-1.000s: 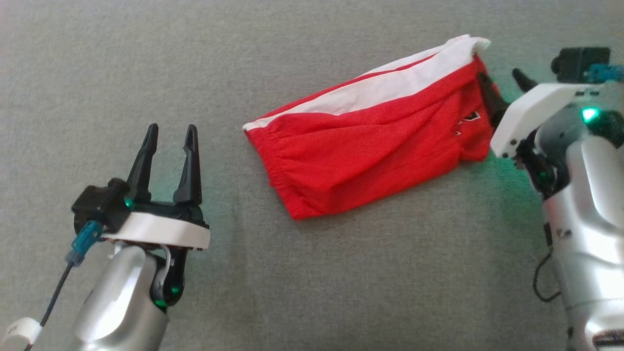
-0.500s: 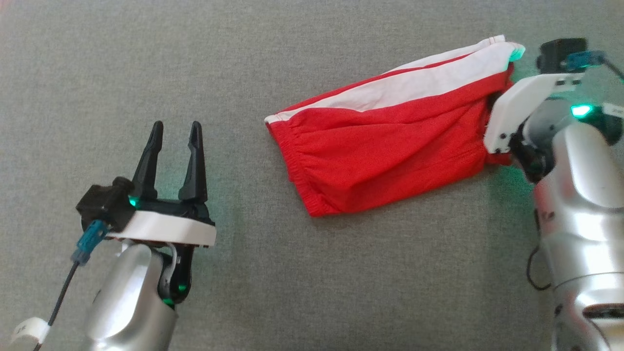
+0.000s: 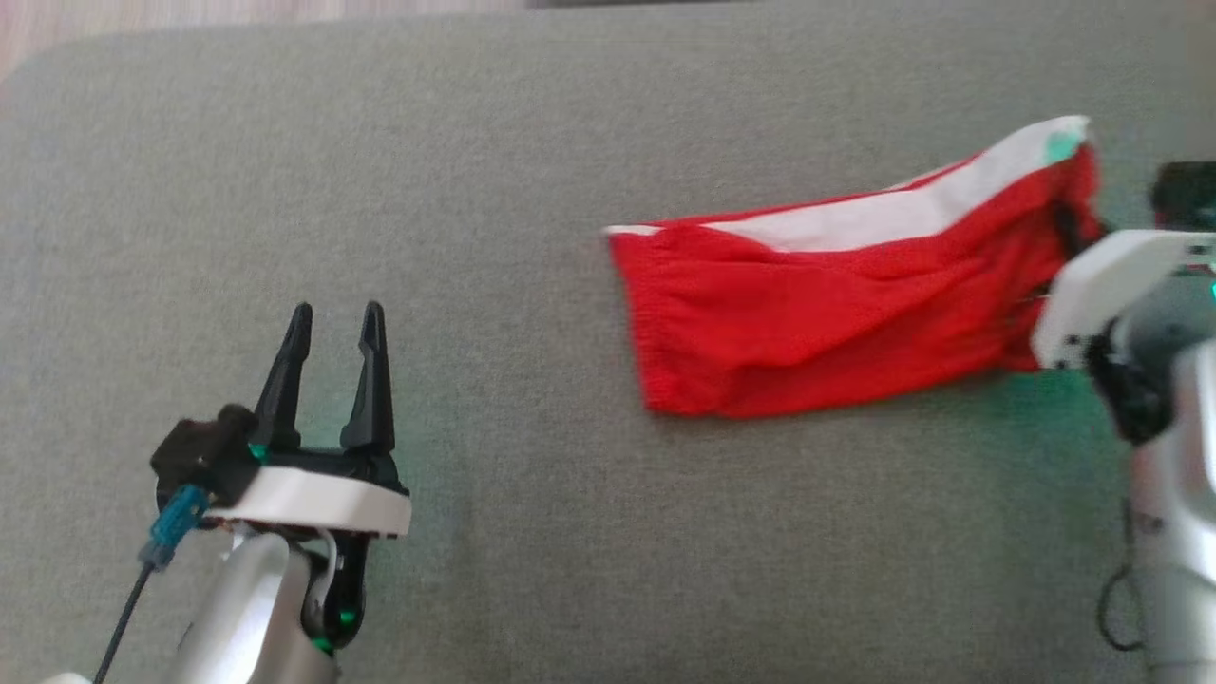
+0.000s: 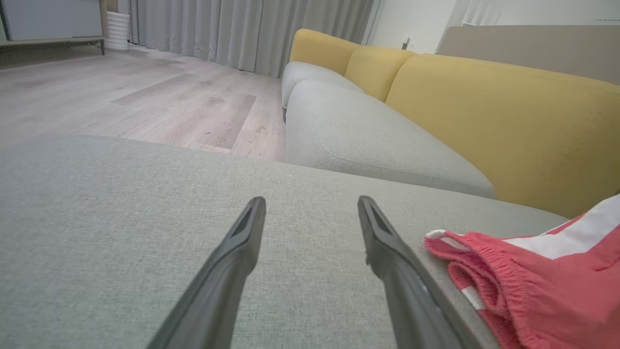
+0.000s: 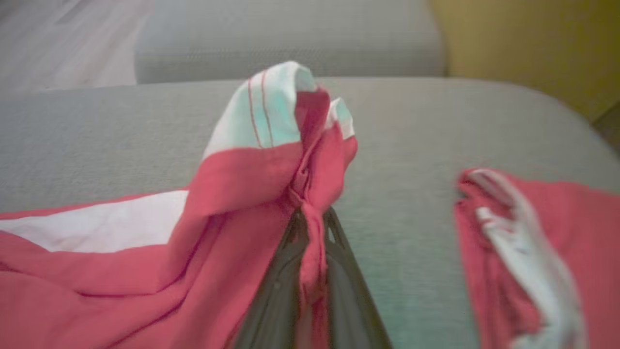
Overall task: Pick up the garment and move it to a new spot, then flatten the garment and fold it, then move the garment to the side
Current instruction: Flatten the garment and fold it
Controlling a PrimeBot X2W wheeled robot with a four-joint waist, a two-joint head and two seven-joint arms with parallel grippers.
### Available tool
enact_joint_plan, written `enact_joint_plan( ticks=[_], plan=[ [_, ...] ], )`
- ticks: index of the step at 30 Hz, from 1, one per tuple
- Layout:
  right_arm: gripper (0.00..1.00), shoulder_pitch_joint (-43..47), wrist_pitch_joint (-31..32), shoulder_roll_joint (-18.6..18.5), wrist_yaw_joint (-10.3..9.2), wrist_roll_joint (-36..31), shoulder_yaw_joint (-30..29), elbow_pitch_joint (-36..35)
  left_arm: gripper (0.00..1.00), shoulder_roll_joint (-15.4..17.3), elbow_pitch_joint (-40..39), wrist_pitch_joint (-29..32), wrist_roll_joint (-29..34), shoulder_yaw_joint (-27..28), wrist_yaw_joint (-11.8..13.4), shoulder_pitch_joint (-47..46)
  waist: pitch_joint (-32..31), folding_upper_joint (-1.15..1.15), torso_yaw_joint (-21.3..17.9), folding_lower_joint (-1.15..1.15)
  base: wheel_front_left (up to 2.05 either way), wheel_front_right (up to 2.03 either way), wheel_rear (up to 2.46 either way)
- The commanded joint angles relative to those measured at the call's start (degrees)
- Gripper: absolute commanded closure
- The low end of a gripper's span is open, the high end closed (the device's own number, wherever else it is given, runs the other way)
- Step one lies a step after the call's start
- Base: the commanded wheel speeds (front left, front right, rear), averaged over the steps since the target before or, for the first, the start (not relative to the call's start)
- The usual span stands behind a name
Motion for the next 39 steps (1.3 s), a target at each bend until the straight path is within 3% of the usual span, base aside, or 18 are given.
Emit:
enact_joint_plan(
  ticks=[1, 9, 16, 21, 29, 30, 31, 36, 39],
  plan=[
    [1.0, 0.9, 1.1, -1.4, 0.39, -1.3, -0.5, -5.7, 0.0, 1.3, -1.5, -0.5, 0.8, 2.1, -0.3, -0.4, -1.6, 0.0, -1.2, 0.0, 0.0, 0.0, 0.0],
    [1.0, 6.3, 6.8, -0.9, 0.39, -3.0, -1.9, -17.7, 0.0, 1.2, -1.3, -0.5, 0.8, 1.2, -0.4, 0.2, -2.9, 0.0, -1.4, 0.0, 0.0, 0.0, 0.0],
    [1.0, 7.7, 12.0, 3.1, 0.39, -0.9, 9.6, -24.6, 0.0, 1.5, -1.3, -0.5, 0.4, 0.9, -0.4, 0.3, -3.0, 0.0, -1.0, 0.0, 0.0, 0.0, 0.0],
    [1.0, 5.1, 12.3, 5.5, 0.39, 1.7, 20.1, -21.9, 0.0, 1.5, -1.3, -0.5, 0.1, 0.8, -0.4, -0.1, -2.6, 0.0, -0.1, 0.0, 0.0, 0.0, 0.0],
    [1.0, 1.5, 9.5, 6.4, 0.39, 5.3, 29.3, -13.5, 0.0, 1.1, -0.9, -0.5, -0.1, 0.1, -0.5, -0.7, -2.5, 0.0, 2.2, 0.0, 0.0, 0.0, 0.0],
    [0.93, 1.4, 9.5, 6.4, 0.39, 6.3, 30.1, -12.8, 0.0, 1.0, -0.9, -0.5, -0.2, 0.1, -0.5, -0.6, -2.6, 0.0, 2.3, 0.0, 0.0, 0.0, 0.0],
    [0.0, 1.3, 9.4, 6.4, 0.39, 7.4, 30.8, -12.3, 0.0, 1.0, -0.9, -0.5, -0.2, 0.1, -0.5, -0.5, -2.6, 0.0, 2.4, 0.0, 0.0, 0.0, 0.0],
    [0.0, 1.8, 7.4, 6.4, 0.39, 15.6, 31.6, -14.1, 0.0, 1.1, -0.7, -0.5, -0.4, 0.5, -0.2, 0.2, -3.5, 0.0, 2.0, 0.0, 0.0, 0.0, 0.0],
    [0.0, 2.2, 6.0, 6.1, 0.39, 16.5, 29.2, -17.6, 0.0, 1.4, -0.7, -0.5, -0.5, 0.9, 0.0, 0.8, -4.3, 0.0, 1.3, 0.0, 0.0, 0.0, 0.0]
  ],
)
